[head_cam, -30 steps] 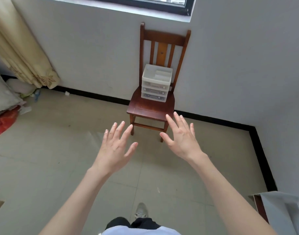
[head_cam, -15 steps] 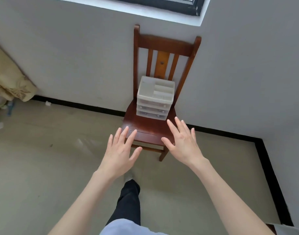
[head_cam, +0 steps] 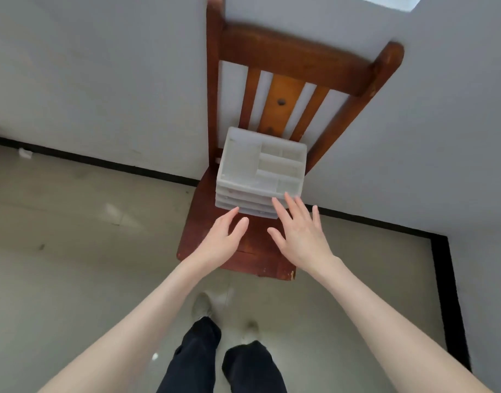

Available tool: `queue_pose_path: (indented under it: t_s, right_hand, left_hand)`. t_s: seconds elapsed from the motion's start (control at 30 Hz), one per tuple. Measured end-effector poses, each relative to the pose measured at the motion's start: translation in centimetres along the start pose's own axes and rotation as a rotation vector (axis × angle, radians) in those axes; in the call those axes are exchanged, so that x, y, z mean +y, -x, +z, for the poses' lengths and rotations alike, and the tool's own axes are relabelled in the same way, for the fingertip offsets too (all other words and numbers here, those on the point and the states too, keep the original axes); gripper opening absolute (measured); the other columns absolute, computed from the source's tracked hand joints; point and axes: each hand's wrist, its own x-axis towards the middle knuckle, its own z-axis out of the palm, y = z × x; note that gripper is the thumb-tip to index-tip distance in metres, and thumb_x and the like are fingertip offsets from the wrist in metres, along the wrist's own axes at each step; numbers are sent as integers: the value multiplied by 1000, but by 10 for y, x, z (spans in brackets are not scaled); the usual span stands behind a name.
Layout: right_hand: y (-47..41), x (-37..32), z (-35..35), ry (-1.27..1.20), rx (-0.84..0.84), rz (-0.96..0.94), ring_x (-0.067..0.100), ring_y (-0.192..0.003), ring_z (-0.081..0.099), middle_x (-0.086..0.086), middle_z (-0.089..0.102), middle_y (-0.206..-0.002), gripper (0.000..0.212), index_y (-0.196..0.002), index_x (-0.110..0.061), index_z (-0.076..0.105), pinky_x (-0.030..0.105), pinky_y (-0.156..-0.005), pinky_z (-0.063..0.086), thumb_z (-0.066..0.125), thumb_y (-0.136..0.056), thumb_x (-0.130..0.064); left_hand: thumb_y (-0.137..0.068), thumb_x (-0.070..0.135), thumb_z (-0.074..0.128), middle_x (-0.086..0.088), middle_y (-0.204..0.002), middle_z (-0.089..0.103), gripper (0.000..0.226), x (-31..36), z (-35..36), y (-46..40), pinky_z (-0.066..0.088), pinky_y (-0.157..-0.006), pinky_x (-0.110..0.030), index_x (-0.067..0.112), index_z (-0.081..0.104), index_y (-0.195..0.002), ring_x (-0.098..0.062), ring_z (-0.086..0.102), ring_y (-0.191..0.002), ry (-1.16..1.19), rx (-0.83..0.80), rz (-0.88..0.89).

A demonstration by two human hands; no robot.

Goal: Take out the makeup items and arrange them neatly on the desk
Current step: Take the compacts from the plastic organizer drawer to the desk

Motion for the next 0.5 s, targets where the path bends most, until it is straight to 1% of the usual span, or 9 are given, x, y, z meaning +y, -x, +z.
queue_pose_path:
  t_s: [0.07,0.13,0.17,0.23,0.3,0.33,0.4,0.47,0.5]
  right_hand:
    - [-40,17,15,37,1,6,23,-145,-1,6,3,-158,62,-150,-23,9,50,-115,0,37,-97,-41]
    - [-78,33,30,72,14,-5,24,-145,0,7,4,-158,63,-150,-21,9,50,-115,1,38,-97,-40]
    - [-95,41,38,99,21,-24,25,-145,0,9,4,-158,64,-150,-21,8,49,-115,1,38,-97,-41]
    - [-123,55,54,155,20,-80,26,-145,-1,10,2,-158,67,-150,-20,6,48,-115,1,38,-96,-44]
    - [-145,68,67,179,15,-120,26,-145,-2,10,0,-158,70,-150,-20,3,46,-115,-2,35,-95,-50]
    - [-152,74,73,181,11,-139,25,-145,-2,9,0,-158,72,-150,-20,2,45,-114,-3,33,-94,-53]
    - [-162,84,85,190,7,-186,24,-145,-2,8,2,-158,72,-150,-19,1,42,-113,-7,31,-94,-54]
    - [-166,91,94,212,38,-227,24,-145,2,8,6,-158,71,-150,-17,2,40,-113,-8,31,-95,-52]
    - [-166,93,97,218,53,-239,24,-145,4,9,8,-157,70,-150,-16,4,40,-113,-8,32,-95,-50]
  left_hand:
    - [-94,51,35,9,-150,27,55,-14,9,-36,20,-103,-21,31,25,-144,-6,26,-136,140,-5,-128]
    - [-95,51,35,9,-149,30,54,-31,20,-68,25,-107,-26,30,28,-144,-7,29,-134,260,23,-215]
    - [-95,50,35,8,-149,32,54,-38,26,-83,26,-107,-28,28,29,-143,-8,31,-133,279,46,-232]
    - [-95,48,37,4,-147,35,54,-49,39,-109,27,-101,-23,23,31,-143,-10,33,-133,252,107,-239]
    - [-96,48,35,1,-147,36,55,-51,51,-132,29,-101,-25,19,31,-143,-12,34,-132,327,141,-253]
    - [-96,49,34,-2,-147,35,58,-51,57,-143,31,-105,-30,17,29,-144,-15,34,-133,448,140,-278]
    - [-95,51,33,-8,-148,32,63,-45,65,-164,33,-106,-41,13,23,-145,-22,33,-135,842,135,-365]
    - [-94,50,34,-13,-146,34,66,-39,72,-181,33,-105,-46,10,21,-145,-26,34,-134,1245,172,-413]
    - [-94,51,34,-14,-144,36,66,-38,73,-187,33,-107,-47,9,24,-144,-26,35,-133,1381,195,-417]
